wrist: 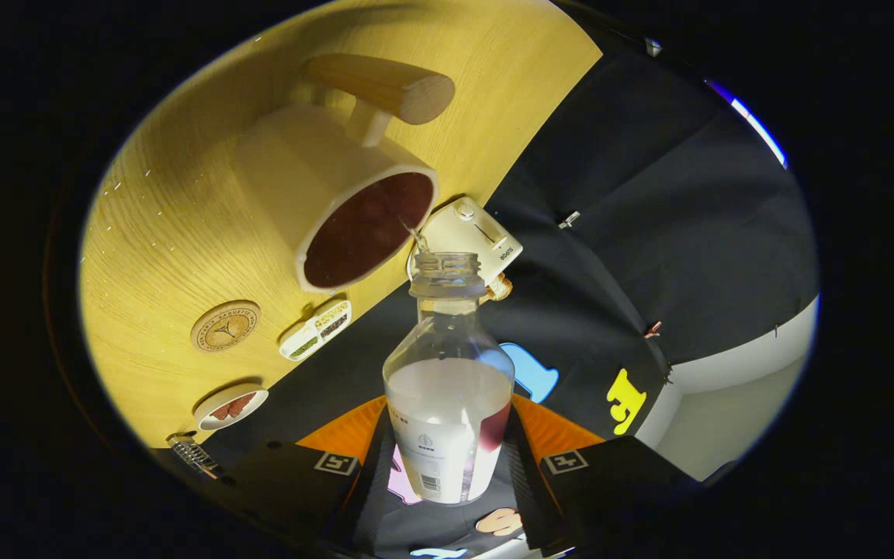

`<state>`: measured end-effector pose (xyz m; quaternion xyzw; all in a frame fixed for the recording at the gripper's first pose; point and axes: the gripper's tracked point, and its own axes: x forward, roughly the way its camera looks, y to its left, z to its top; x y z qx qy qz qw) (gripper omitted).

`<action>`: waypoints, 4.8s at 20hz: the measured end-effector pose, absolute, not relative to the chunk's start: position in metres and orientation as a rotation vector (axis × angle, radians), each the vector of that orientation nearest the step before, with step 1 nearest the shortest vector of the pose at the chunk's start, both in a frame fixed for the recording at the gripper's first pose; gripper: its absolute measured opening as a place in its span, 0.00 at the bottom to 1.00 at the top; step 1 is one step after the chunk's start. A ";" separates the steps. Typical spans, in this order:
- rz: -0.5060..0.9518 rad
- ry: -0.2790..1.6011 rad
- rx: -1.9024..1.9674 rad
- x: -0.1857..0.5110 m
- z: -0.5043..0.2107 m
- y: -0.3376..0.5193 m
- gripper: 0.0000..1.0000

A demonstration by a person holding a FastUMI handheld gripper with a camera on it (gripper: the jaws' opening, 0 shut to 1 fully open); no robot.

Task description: Take the bottle from table, then pour the juice into the cup, finally place the bottle on the coaster

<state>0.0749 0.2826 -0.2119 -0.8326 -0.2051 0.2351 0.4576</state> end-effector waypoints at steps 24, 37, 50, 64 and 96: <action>0.613 -0.226 -1.852 0.078 -0.241 0.245 0.71; 0.566 0.406 -0.974 0.041 -0.295 0.225 0.72; 0.468 0.500 -0.113 0.061 -0.261 0.233 0.72; 0.242 0.346 0.177 0.172 -0.270 0.177 0.73; 0.135 0.450 0.193 0.177 -0.355 0.163 0.97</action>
